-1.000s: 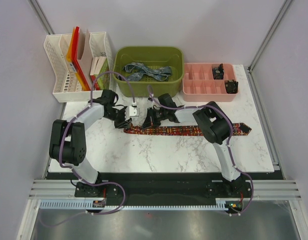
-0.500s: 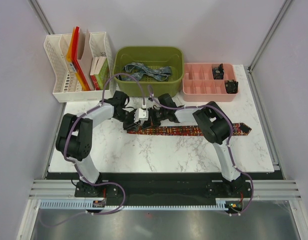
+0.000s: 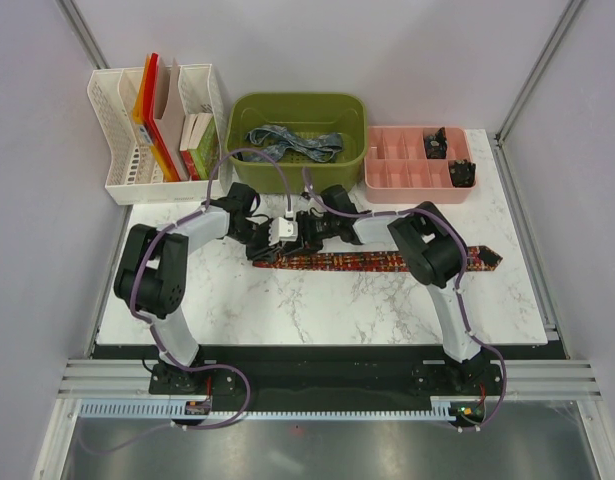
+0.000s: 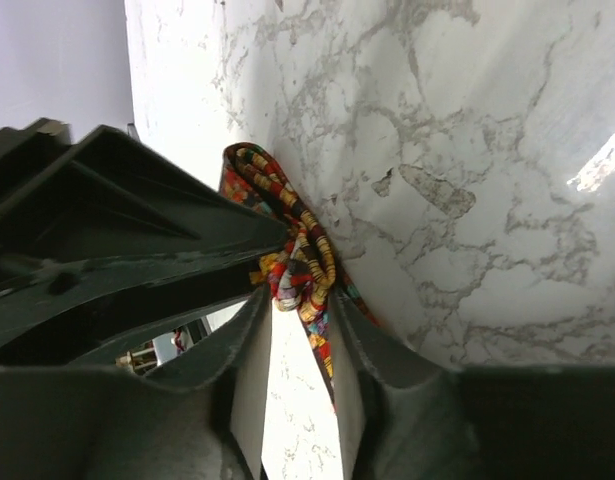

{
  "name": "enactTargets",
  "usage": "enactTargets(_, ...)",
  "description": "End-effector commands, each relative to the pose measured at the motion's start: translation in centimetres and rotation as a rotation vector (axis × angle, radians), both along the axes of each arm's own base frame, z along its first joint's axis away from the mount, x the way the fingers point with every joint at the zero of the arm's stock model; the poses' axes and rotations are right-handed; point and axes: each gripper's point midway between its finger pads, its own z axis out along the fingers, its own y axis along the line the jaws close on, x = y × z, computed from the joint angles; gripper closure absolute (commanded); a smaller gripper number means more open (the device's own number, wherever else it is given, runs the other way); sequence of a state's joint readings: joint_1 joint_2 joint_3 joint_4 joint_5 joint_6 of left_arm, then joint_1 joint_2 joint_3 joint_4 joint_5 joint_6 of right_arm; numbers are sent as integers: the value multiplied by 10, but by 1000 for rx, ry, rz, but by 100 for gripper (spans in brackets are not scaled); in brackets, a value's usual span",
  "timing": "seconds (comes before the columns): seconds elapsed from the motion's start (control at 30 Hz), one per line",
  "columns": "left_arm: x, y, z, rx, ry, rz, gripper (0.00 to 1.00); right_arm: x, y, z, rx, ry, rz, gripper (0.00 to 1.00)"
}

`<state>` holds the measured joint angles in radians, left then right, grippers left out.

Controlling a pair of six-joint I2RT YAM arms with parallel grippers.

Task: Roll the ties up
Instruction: Roll the tie at the center of the board.

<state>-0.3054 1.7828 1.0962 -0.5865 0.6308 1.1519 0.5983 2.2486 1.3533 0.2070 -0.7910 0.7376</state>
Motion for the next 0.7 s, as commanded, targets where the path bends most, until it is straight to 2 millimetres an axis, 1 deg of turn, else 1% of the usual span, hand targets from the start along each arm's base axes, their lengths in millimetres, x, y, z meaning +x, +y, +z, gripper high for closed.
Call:
enactTargets(0.0,2,-4,-4,-10,10,-3,64,2,3,43,66,-67,23,57)
enactTargets(0.03,0,-4,-4,-12,14,-5,64,3,3,44,64,-69,22,55)
enactTargets(0.1,-1,-6,-3,-20,13,-13,64,4,3,39,49,-67,18,50)
enactTargets(0.13,-1,-6,-3,-21,17,-11,64,5,5,38,46,-64,15,50)
enactTargets(0.17,-1,-6,-2,-23,15,-13,64,4,5,30,32,-49,10,48)
enactTargets(0.37,0,-7,3,-32,3,-16,64,0,13,15,-6,-44,11,48)
enactTargets(0.43,1,-8,4,-36,-2,-18,63,-2,17,14,-12,-48,14,48)
enactTargets(0.57,6,-11,8,-45,4,-1,63,-8,19,11,-27,-44,23,50)
enactTargets(0.67,5,-12,9,-53,5,-3,63,-11,20,10,-33,-50,28,56)
